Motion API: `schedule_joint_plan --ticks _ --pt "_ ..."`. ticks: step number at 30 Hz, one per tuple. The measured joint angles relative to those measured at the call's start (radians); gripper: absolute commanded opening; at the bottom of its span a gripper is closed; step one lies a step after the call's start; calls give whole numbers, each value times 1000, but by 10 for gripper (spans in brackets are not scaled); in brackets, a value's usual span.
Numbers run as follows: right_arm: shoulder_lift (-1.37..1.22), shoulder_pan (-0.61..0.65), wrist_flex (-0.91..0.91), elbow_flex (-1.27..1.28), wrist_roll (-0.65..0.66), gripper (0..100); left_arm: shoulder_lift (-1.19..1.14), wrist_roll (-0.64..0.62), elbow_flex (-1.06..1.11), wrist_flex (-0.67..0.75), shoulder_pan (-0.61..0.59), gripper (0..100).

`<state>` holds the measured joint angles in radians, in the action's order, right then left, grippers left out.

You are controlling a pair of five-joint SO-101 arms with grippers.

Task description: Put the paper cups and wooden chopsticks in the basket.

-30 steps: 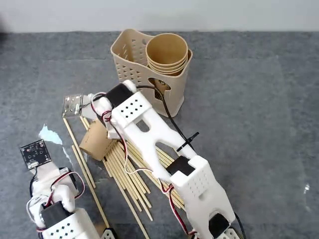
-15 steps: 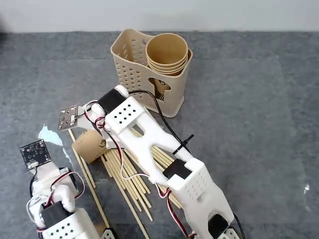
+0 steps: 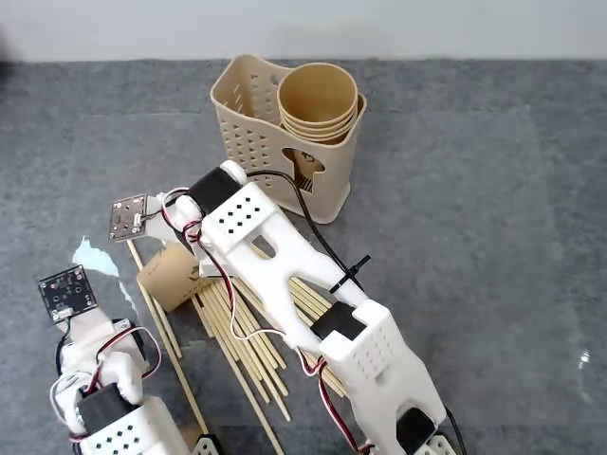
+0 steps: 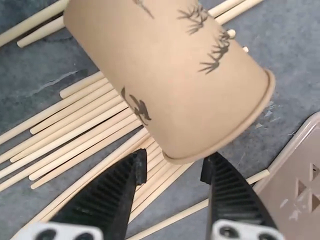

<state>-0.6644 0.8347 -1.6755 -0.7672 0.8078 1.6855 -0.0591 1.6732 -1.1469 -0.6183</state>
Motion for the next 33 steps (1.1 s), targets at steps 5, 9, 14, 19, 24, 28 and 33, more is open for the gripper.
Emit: schedule_joint_plan --ticks 5,9,14,19,24,28,33 --pt "0 0 20 0 0 72 0 0 0 0 0 78" --pt "0 0 37 0 0 33 0 0 0 0 0 78" --pt "0 0 41 0 3 9 0 0 0 0 0 78" --pt "0 0 41 0 0 9 0 0 0 0 0 78" --pt "101 0 3 0 3 9 0 0 0 0 0 78" --pt "245 0 -25 0 60 9 0 0 0 0 0 78" --pt "410 -5 -28 0 103 9 0 0 0 0 0 78"
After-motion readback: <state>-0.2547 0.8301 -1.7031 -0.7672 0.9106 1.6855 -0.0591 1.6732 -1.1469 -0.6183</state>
